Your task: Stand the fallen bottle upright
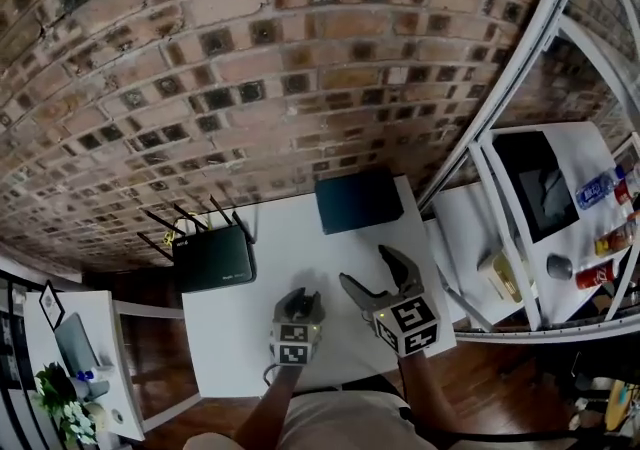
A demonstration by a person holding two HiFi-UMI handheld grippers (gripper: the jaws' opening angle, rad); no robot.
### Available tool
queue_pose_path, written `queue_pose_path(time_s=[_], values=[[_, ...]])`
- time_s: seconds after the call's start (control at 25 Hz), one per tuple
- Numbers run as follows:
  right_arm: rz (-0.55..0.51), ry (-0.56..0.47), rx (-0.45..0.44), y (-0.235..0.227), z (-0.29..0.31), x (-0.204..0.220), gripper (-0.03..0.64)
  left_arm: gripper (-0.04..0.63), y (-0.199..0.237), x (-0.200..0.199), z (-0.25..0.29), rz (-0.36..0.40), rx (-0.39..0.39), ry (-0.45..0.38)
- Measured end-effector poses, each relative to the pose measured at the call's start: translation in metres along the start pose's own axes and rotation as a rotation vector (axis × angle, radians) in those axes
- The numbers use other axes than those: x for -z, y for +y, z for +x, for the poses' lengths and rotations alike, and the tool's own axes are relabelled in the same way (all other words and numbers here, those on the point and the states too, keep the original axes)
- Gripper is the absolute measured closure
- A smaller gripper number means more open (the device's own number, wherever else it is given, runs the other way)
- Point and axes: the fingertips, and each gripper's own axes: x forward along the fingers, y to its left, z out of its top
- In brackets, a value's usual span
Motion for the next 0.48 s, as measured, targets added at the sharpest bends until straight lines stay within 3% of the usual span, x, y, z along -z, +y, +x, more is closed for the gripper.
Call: queue_pose_path(time_s=[0.24, 0.4, 0.48], values=[[-0.018, 0.002, 0.040, 0.019, -0.023, 0.002, 0.252, 0.422, -0.023, 0.010, -0.005, 0.074, 0.079, -0.070], [-0.024, 0.006, 0.065, 0.035, -0.041, 0.011, 0.252, 0.321, -0.034, 0.012, -0.007, 0.071, 0.135, -0.127], [-0.026, 0.010, 0.072, 0.043, -0.052, 0.016, 0.252, 0.237, -0.038, 0.013, -0.008, 0.075, 0.165, -0.142]])
